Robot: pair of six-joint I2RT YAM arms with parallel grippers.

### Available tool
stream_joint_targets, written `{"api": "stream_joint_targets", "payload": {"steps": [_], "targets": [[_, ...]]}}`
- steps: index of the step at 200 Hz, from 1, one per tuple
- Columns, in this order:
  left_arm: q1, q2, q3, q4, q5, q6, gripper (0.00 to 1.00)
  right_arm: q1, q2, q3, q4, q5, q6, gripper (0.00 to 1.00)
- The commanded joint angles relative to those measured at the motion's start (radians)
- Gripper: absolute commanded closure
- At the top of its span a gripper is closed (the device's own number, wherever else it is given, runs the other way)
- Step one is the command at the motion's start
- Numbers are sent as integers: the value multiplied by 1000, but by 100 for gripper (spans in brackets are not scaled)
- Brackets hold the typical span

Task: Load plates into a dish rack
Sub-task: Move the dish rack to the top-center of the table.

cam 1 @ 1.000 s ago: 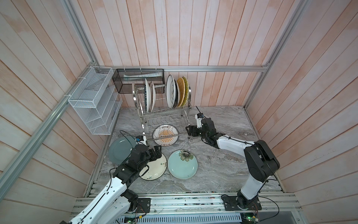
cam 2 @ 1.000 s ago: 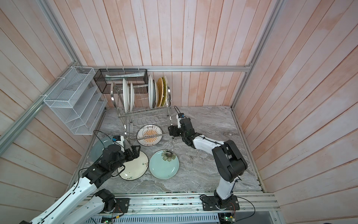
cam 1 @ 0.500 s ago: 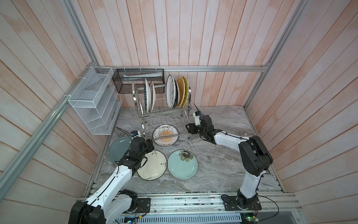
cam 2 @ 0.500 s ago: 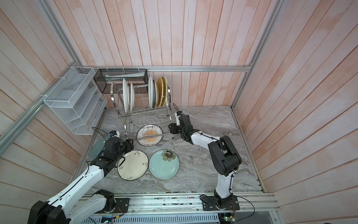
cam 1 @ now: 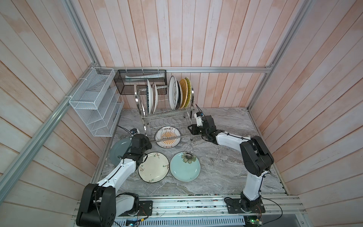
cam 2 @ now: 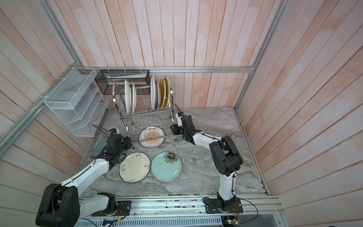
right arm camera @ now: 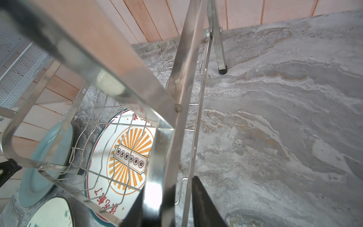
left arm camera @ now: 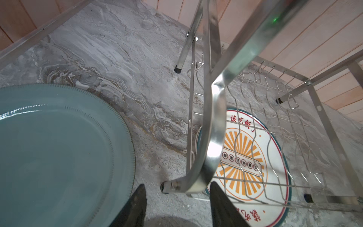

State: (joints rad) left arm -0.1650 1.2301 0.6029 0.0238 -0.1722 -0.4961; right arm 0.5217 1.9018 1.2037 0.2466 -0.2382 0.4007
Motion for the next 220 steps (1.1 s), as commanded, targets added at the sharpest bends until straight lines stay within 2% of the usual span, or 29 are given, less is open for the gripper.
{"api": "stream_joint_targets", "payload": {"steps": [1, 31, 74, 87, 124, 158, 220], "targets": [[10, 40, 44, 68, -3, 49, 48, -17, 29, 28, 4, -21, 13, 72], [18, 90, 67, 102, 7, 62, 59, -29, 32, 28, 3, -54, 10, 79], [19, 139, 85, 145, 35, 89, 75, -44, 22, 6, 16, -81, 17, 93], [19, 148, 84, 164, 56, 95, 83, -47, 13, -5, 22, -81, 16, 100], [19, 187, 74, 227, 142, 108, 95, -55, -22, -45, 39, -70, 20, 100], [10, 222, 74, 277, 215, 102, 99, -77, -69, -110, 69, -67, 34, 100], [-83, 262, 97, 309, 235, 115, 100, -146, -167, -251, 123, -91, 59, 100]]}}
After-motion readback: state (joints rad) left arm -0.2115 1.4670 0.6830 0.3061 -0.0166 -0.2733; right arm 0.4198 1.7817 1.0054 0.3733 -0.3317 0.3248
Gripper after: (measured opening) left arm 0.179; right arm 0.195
